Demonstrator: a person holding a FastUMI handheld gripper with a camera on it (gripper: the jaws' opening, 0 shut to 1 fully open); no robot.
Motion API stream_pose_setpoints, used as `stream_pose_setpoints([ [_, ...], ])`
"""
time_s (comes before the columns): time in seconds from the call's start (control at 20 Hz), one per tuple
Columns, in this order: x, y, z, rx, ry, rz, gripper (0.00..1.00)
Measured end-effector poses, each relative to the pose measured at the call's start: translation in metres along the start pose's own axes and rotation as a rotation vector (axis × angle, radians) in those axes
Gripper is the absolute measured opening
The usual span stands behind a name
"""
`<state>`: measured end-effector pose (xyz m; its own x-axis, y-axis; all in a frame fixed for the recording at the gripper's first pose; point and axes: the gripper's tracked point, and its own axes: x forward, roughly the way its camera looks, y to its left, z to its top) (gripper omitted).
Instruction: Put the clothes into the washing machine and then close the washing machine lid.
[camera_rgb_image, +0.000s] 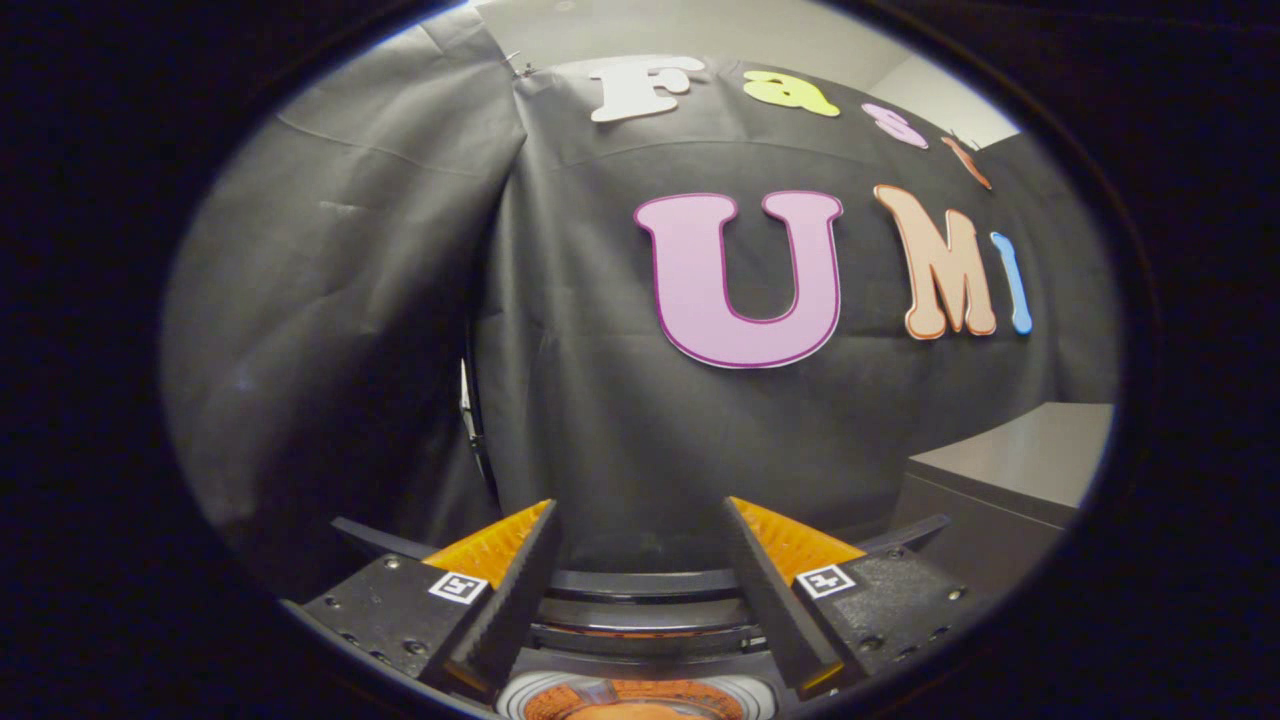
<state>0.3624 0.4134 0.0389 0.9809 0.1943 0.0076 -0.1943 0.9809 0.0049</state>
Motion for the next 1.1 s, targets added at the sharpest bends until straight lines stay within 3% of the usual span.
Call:
stream_pose_setpoints([
  [0.55, -0.027, 0.001, -0.01, 0.003, -0.056, -0.003, 0.97],
  [0.95, -0.036, -0.005, -0.016, 0.006, -0.062, 0.038, 0.97],
  [1.1, -0.042, -0.017, -0.043, -0.006, 0.017, -0.02, 0.97],
])
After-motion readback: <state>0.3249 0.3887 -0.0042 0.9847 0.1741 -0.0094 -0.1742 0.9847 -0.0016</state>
